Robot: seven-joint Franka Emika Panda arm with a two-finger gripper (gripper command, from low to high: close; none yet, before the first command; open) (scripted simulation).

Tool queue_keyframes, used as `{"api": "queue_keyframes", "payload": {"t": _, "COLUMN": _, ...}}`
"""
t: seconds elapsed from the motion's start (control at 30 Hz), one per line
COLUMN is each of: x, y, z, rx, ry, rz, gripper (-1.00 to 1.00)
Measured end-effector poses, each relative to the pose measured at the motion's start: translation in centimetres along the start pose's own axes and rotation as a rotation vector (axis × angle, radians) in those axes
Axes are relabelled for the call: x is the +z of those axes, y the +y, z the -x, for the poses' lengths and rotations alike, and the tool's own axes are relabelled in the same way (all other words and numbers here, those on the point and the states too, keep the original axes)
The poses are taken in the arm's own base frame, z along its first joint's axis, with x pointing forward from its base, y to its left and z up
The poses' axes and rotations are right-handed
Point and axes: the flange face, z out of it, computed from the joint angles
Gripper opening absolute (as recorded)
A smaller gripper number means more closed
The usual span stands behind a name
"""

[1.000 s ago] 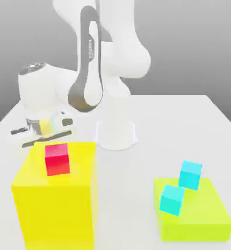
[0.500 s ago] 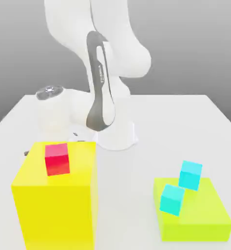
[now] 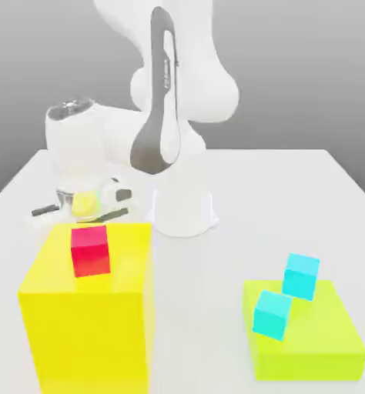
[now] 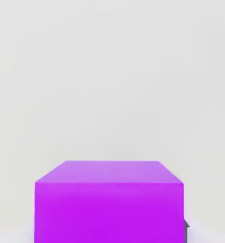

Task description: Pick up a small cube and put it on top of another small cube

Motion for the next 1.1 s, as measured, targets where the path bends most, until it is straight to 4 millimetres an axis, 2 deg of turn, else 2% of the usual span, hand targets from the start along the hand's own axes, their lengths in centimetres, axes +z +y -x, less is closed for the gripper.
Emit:
{"api": "queue_keyframes", "payload": {"t": 0.1, "x": 1.6, "y": -0.7, "z": -1.5, "rx": -0.078, "ry": 0.085, "rz": 0.06, "gripper": -1.0}}
{"api": "queue_keyframes", "payload": {"t": 0.27, "x": 2.1, "y": -2.4, "z": -3.2, "rx": -0.249, "ry": 0.158, "rz": 0.133, "gripper": -1.0}}
{"api": "queue_keyframes", "payload": {"t": 0.7, "x": -0.1, "y": -3.5, "z": -3.2, "rx": -0.757, "ry": 0.145, "rz": 0.306, "gripper": -1.0}}
{"api": "queue_keyframes", "payload": {"t": 1.1, "x": -2.4, "y": -4.1, "z": -3.4, "rx": -1.227, "ry": 0.026, "rz": 0.495, "gripper": -1.0}}
